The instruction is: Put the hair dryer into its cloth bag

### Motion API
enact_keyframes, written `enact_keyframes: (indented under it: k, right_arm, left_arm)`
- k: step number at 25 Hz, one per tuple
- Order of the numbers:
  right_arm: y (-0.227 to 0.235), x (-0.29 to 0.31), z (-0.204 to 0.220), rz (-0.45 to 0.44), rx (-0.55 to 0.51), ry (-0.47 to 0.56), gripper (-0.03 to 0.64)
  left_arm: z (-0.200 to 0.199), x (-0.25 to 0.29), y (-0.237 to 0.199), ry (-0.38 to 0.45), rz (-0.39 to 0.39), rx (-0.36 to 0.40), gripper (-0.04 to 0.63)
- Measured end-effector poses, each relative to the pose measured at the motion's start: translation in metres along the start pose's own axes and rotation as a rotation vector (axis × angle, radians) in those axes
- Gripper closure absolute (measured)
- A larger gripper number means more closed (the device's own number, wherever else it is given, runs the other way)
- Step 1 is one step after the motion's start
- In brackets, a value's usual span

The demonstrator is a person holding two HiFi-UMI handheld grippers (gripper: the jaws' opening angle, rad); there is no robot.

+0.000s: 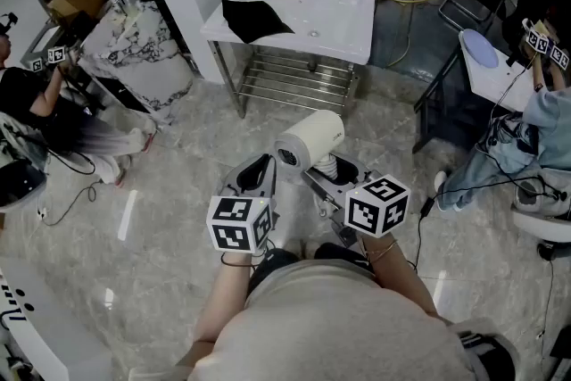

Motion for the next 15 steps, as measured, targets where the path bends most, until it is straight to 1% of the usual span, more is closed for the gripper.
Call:
enact_keyframes:
  k: [6, 10, 15]
  right_arm:
    - [0.011, 0.000, 0.004, 0.062, 0.030, -0.039, 0.390]
    - [0.014, -0.002, 0.005, 0.062, 0.039, -0.048, 0.390]
    - [0.015, -0.001, 0.002, 0.068, 0.033, -0.034, 0.390]
  left_arm:
    - [-0.004, 0.010, -0.003, 0.004, -0.026, -0.026, 0.572]
    - [-0.002, 0.011, 0.007, -0.014, 0.023, -0.061, 0.572]
    - [0.003, 0.012, 0.009, -0.031, 0.035, -0.041, 0.572]
Point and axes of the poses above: the fingertips, and each gripper's own axes: x forward along the fingers, y to its right, z out of its underside, the point moved 4 cm from there along -x, backward along the fingers, and after that the axes turned 8 degrees about y, right-handed, at the moved point
